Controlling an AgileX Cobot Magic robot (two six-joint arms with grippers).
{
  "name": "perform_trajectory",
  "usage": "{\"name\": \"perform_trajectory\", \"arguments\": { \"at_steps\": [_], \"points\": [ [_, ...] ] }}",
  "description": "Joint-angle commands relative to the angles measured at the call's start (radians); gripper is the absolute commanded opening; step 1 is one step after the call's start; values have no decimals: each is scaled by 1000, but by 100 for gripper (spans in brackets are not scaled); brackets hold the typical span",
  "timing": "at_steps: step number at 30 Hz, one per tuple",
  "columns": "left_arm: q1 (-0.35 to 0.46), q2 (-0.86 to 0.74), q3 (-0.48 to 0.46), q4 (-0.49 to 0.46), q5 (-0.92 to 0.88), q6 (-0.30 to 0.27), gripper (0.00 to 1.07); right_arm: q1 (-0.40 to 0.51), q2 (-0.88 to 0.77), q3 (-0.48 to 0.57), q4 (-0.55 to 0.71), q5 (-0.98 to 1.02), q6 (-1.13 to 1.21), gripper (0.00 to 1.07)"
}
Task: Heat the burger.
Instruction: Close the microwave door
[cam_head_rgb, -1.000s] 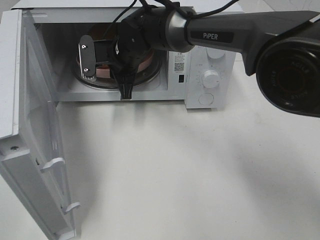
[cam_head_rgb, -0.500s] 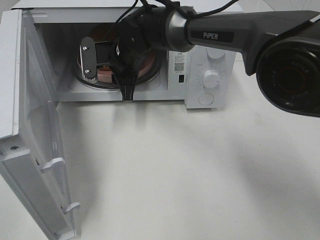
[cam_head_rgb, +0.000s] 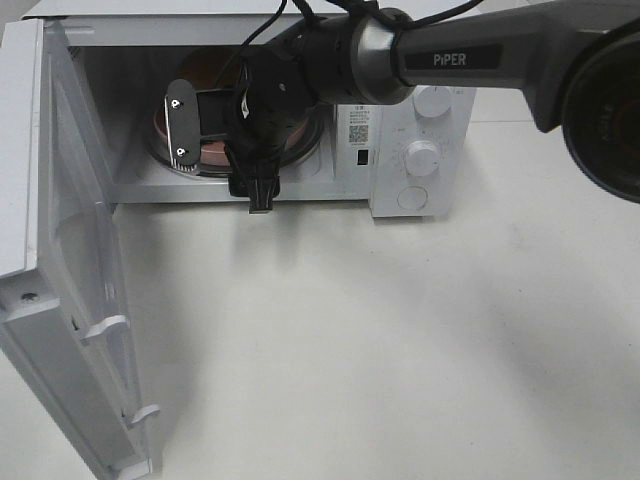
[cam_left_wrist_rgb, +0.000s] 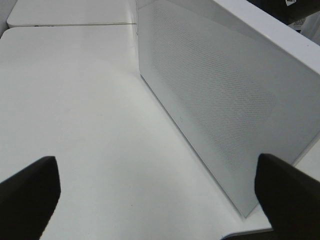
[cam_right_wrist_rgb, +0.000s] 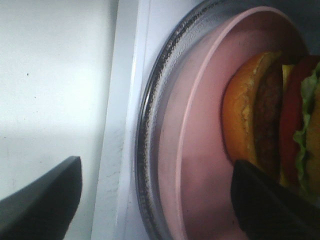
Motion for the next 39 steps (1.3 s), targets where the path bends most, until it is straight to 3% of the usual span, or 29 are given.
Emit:
{"name": "perform_trajectory", "arguments": {
  "at_steps": [1, 12, 14, 28, 39],
  "points": [
    [-5, -17, 2, -3, -14, -1, 98, -2, -63, 80, 4, -87, -14, 80],
    [-5, -17, 2, -3, -14, -1, 98, -2, -168, 253, 3, -186, -9, 79],
    [-5, -17, 2, -3, -14, -1, 98, -2, -228, 331, 3, -202, -4, 78],
    [-5, -17, 2, -3, -14, -1, 98, -2, -439, 616, 5, -245, 40, 76],
    [-5, -17, 2, -3, -14, -1, 98, -2, -625, 834, 5, -229, 421, 76]
  ]
}}
